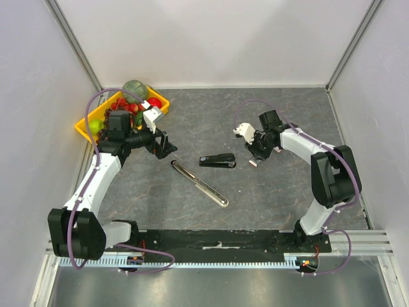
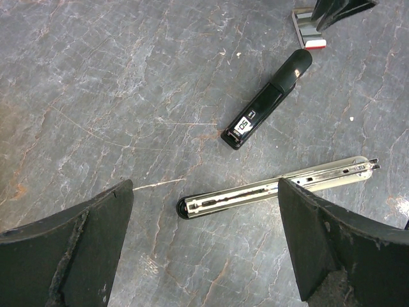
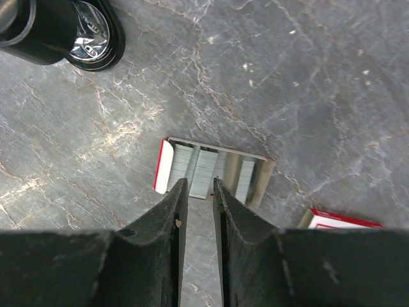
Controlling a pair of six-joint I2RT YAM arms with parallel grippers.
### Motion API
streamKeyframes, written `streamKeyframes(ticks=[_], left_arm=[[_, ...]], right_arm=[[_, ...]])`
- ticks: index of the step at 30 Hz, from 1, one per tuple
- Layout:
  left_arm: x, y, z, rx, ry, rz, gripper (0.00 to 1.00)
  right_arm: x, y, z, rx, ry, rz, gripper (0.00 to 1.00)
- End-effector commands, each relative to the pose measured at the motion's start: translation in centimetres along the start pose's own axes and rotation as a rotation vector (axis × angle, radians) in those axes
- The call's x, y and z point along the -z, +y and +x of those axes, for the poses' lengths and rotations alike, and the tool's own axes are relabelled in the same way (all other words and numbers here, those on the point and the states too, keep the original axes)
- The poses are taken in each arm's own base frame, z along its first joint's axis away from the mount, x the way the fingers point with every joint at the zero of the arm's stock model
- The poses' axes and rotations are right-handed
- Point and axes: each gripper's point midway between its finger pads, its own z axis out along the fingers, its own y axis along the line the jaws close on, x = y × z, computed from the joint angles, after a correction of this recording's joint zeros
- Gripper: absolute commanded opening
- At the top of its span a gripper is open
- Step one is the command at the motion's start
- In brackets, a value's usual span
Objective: Load the staples into the stapler
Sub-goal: Pick up the staple from the staple box.
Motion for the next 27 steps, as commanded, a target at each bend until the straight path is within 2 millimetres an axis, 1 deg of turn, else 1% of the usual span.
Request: streamKeyframes(ticks=[1,13,19,23,27], left_arm=[[0.2,-0.1,-0.9,0.012,-0.031,0.013,1.00],[0.1,-0.1,-0.9,0.013,-0.030,0.016,1.00],[0.1,-0.1,-0.9,0.014,-0.031,0.018,1.00],[0.1,-0.1,-0.9,0.015,-0.031,0.018,1.00],[0.1,-0.1,-0.9,0.015,-0.031,0.020,1.00]], right_arm=[[-1.0,1.0,1.0,-0.011,0.041,-0.053,0.29],[-2.0,0.7,2.5,-0.018,0.098,-0.046,0.29],[-2.0,0.5,2.1,-0.019,0.090,-0.042,0.29],[-1.2,0.2,1.2,-0.011,0.054,-0.023,0.29],[-0.7,-0.1,0.9,-0.016,0.036,-0.016,0.30]])
